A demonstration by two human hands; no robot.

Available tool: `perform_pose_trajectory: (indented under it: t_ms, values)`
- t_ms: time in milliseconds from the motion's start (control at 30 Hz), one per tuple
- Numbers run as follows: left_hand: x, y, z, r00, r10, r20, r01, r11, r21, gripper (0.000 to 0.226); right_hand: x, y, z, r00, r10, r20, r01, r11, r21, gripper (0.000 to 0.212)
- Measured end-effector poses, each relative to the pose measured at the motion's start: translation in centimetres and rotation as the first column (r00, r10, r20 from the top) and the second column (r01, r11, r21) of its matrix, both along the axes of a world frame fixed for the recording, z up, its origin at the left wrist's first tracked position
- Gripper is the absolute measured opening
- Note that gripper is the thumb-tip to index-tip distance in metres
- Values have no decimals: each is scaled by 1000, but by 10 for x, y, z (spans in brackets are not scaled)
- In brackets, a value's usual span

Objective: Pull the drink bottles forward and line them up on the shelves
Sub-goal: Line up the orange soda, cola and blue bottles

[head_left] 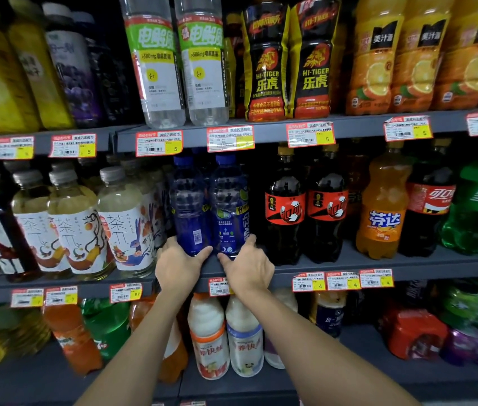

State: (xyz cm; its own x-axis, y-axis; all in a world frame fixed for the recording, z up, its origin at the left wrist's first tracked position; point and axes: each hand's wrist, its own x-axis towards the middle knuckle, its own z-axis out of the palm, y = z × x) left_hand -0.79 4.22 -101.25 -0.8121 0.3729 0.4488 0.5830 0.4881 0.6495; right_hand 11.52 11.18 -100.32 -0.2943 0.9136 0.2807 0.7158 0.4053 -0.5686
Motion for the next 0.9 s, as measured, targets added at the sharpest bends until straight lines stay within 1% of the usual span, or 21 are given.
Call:
perform_pose_trajectory:
  t_ms: [67,167,233,300,367,433,533,633,767,900]
  values:
    - [0,0,0,1000,-5,2,5,1000,11,77,2,-6,-1,1000,-15,3,14,1000,10,76]
    - [-2,-2,-2,1000,-26,-3,26,999,35,75,7,-14,-6,1000,-9,1,9,999,47,62]
    - [-3,-4,-3,999,-39,-1,39,998,41,77,13,-13,-9,1000,11,7,-11,997,77,59]
    - [-5,-5,-3,999,-48,17,48,998,35,80,17,-7,-9,999,36,1,-36,995,89,61]
    - [-7,-5,-2,998,-53,32,52,998,24,81,18,-2,-9,998,67,-3,-67,994,84,71]
    - [-6,-5,-2,998,-57,29,57,998,18,76,18,0,-9,995,96,13,-97,991,88,81]
    - [-1,-1,-2,999,-52,17,51,998,40,71,18,-1,-12,993,118,5,-118,988,103,75]
    - [3,5,-1,999,-4,45,1,998,64,80,19,-5,-13,995,98,-23,-95,991,99,71]
    - [4,11,-1,999,38,24,-39,999,32,89,24,-5,-15,997,72,-10,-71,994,79,72]
    - [7,12,3,997,74,-3,-74,997,-3,86,32,2,-15,997,74,16,-75,994,81,71]
